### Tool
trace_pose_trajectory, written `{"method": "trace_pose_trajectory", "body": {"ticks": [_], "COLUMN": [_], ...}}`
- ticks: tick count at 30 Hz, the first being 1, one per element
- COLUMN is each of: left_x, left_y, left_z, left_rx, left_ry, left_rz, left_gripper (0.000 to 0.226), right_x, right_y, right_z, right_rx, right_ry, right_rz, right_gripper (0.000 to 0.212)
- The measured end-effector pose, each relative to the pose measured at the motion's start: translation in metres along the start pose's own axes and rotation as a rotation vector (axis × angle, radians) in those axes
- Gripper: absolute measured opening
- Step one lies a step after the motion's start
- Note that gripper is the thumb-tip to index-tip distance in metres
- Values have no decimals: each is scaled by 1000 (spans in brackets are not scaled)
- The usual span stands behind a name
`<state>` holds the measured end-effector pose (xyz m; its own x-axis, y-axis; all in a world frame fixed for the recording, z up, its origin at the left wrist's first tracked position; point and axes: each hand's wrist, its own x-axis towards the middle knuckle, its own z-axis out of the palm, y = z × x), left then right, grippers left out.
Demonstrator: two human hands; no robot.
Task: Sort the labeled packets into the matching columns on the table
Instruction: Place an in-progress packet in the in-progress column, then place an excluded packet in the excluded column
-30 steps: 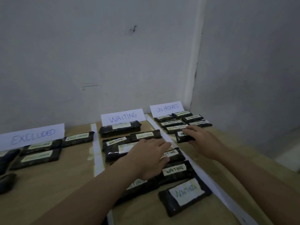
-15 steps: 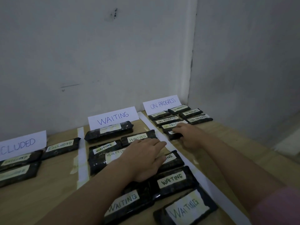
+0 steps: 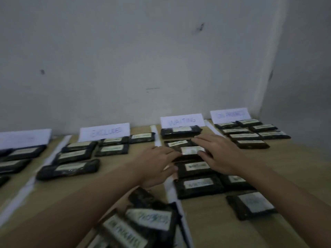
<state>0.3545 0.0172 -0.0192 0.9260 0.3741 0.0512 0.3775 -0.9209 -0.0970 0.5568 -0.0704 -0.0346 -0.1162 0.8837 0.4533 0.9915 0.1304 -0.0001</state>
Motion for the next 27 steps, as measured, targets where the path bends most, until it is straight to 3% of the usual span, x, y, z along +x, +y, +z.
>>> {"method": "trace_pose_trajectory", "body": {"ticks": [6, 11, 16, 23, 27], "left_x": [-119, -209, -280, -342, -351], "left_y": [-45, -71, -87, -94, -93], "left_z": [-7, -5, 3, 26, 33], "left_rx": [-4, 5, -36, -141, -168], "left_ry": [10, 62, 75, 15, -29], "left_rz": [-177, -297, -343, -385, -359], "left_gripper": [49, 42, 39, 46, 49], "right_x": [23, 36, 35, 8, -4], "right_y": [-107, -199, -276, -349, -358], "right_z": [6, 19, 27, 41, 46], "right_rx": [79, 164, 184, 310, 259], "right_ry": [36, 7, -9, -144, -313], "right_rz": [-155, -305, -454, -666, -782], "right_gripper": [35, 49, 42, 37, 51]}}
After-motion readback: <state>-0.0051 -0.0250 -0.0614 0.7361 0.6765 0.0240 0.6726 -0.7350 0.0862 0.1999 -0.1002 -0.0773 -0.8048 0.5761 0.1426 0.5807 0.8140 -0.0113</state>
